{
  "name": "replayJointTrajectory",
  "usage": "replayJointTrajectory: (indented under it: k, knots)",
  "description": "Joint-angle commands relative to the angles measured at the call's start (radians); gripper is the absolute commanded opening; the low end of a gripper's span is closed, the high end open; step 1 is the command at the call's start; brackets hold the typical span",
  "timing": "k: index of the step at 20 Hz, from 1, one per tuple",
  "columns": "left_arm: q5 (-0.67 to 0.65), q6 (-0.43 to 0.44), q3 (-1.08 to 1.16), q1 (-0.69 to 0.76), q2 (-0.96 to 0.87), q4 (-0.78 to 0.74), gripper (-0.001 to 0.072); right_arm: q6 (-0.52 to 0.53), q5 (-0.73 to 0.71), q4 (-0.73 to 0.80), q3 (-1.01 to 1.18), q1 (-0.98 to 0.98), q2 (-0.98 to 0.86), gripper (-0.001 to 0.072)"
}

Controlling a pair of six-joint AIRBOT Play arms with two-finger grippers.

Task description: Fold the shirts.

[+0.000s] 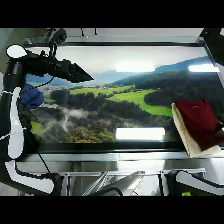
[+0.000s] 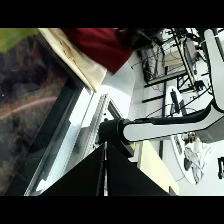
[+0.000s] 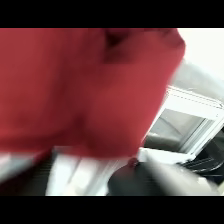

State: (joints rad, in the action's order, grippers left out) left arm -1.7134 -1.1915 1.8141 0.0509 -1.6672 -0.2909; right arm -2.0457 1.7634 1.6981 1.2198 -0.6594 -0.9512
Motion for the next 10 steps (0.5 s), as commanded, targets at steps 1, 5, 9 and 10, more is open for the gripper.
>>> replayJointTrajectory:
  k: [1, 5, 9, 10]
  knots:
    - [-0.006, 0.015, -0.002, 0.000, 0.001, -0.001, 0.0014, 0.084, -0.024, 0.027, -0.074, 0.001, -0.019, 0.0691]
    - [0.006, 0.018, -0.001, 0.000, 0.001, 0.006, 0.0015, 0.086, -0.057, -0.022, -0.002, 0.002, -0.024, 0.0691]
    - [0.031, 0.018, 0.019, -0.001, 0.001, 0.006, 0.0014, 0.087, -0.189, -0.296, 0.124, 0.002, -0.018, 0.0235]
    - [0.031, 0.016, 0.047, -0.002, 0.001, 0.006, 0.0014, 0.105, -0.232, -0.386, 0.136, 0.002, -0.008, 0.0100]
